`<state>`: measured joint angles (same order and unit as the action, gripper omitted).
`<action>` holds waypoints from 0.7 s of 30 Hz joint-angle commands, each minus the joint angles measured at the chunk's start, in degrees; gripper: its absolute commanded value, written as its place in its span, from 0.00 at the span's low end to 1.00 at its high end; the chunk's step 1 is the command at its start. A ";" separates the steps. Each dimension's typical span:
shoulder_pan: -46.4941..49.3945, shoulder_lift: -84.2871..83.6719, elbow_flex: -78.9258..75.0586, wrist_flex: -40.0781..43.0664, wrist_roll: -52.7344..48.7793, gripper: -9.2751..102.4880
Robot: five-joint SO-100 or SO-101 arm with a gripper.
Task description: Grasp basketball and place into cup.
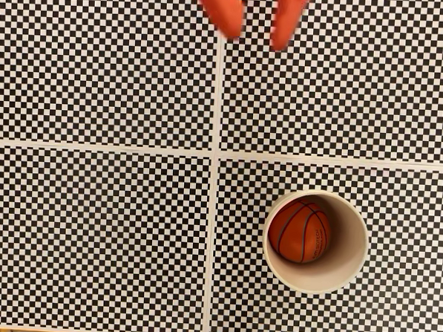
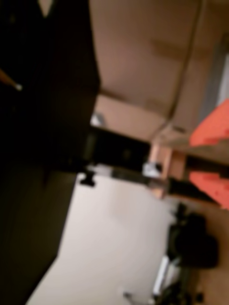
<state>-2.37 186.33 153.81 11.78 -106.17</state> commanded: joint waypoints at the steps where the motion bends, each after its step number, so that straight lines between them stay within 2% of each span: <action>1: -0.70 2.11 1.93 -0.09 -0.62 0.08; 7: -0.97 2.11 4.92 -0.09 -0.44 0.08; 14: -0.79 2.11 16.26 -1.23 1.32 0.08; 21: 2.37 2.11 27.95 -6.86 3.52 0.08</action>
<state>-1.05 188.00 179.38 6.86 -103.01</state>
